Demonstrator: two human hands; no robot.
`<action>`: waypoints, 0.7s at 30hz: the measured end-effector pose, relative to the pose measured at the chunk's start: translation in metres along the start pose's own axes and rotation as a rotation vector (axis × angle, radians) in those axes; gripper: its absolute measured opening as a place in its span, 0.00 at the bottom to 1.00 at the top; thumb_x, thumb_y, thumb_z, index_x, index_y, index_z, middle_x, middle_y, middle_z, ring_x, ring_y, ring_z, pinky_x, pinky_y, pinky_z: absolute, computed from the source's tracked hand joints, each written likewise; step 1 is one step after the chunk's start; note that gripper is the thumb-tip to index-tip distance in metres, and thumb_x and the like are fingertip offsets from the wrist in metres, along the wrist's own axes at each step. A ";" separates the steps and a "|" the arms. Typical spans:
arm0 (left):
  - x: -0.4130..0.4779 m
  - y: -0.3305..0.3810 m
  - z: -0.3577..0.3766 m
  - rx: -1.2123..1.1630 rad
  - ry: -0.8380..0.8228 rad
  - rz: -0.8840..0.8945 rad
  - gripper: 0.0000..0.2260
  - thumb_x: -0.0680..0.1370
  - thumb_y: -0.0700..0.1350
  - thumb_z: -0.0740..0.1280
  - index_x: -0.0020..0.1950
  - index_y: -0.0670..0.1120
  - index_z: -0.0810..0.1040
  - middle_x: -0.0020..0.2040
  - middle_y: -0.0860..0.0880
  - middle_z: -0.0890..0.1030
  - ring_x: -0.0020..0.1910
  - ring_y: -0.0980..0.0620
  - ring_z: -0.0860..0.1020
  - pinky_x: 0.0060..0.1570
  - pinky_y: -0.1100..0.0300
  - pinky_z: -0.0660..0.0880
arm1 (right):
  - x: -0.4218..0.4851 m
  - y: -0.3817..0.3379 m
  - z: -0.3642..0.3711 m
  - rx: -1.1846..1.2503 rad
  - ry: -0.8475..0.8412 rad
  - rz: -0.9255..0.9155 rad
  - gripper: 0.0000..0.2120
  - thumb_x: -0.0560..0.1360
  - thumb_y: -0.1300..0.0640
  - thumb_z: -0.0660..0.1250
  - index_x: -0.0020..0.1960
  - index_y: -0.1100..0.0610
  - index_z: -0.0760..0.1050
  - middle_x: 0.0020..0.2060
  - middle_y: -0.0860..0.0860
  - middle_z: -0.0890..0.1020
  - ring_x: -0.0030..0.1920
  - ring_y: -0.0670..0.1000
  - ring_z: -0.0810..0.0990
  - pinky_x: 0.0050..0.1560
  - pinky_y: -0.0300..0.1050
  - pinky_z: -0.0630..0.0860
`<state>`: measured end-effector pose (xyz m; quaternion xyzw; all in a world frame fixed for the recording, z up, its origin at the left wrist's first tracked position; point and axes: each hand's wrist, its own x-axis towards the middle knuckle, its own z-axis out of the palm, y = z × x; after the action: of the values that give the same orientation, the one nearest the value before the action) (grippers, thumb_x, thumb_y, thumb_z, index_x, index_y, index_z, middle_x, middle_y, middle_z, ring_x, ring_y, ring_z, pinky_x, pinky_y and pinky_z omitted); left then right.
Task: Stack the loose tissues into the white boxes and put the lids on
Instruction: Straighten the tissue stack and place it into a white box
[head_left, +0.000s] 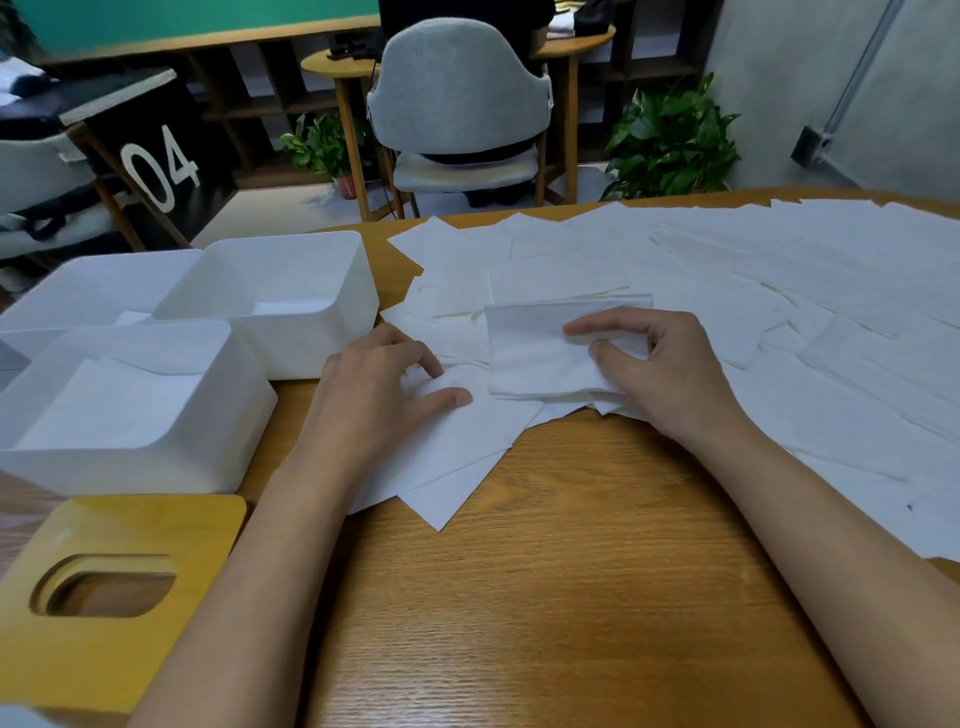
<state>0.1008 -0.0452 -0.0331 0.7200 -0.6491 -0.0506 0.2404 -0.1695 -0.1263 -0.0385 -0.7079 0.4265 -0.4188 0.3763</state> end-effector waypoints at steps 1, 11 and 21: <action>0.000 0.001 -0.001 -0.017 -0.005 0.017 0.17 0.72 0.64 0.76 0.52 0.55 0.85 0.53 0.57 0.78 0.49 0.57 0.76 0.56 0.47 0.77 | 0.000 0.000 0.000 0.001 0.005 0.000 0.17 0.78 0.64 0.68 0.52 0.44 0.87 0.54 0.38 0.86 0.62 0.39 0.80 0.67 0.44 0.74; 0.000 0.002 0.001 -0.195 -0.104 -0.001 0.08 0.75 0.52 0.79 0.51 0.51 0.86 0.41 0.55 0.82 0.43 0.58 0.77 0.41 0.65 0.69 | 0.000 -0.001 0.001 -0.004 0.015 0.010 0.17 0.79 0.64 0.68 0.54 0.44 0.87 0.56 0.37 0.85 0.64 0.39 0.78 0.69 0.43 0.73; -0.006 0.027 -0.003 -0.529 0.023 0.124 0.04 0.77 0.50 0.77 0.49 0.52 0.87 0.43 0.57 0.85 0.41 0.58 0.79 0.41 0.65 0.73 | -0.008 -0.018 0.003 0.075 -0.181 -0.016 0.08 0.78 0.51 0.75 0.56 0.45 0.87 0.56 0.38 0.86 0.62 0.39 0.81 0.67 0.44 0.73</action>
<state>0.0762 -0.0401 -0.0207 0.5917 -0.6532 -0.1953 0.4302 -0.1641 -0.1124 -0.0257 -0.7316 0.3693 -0.3716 0.4362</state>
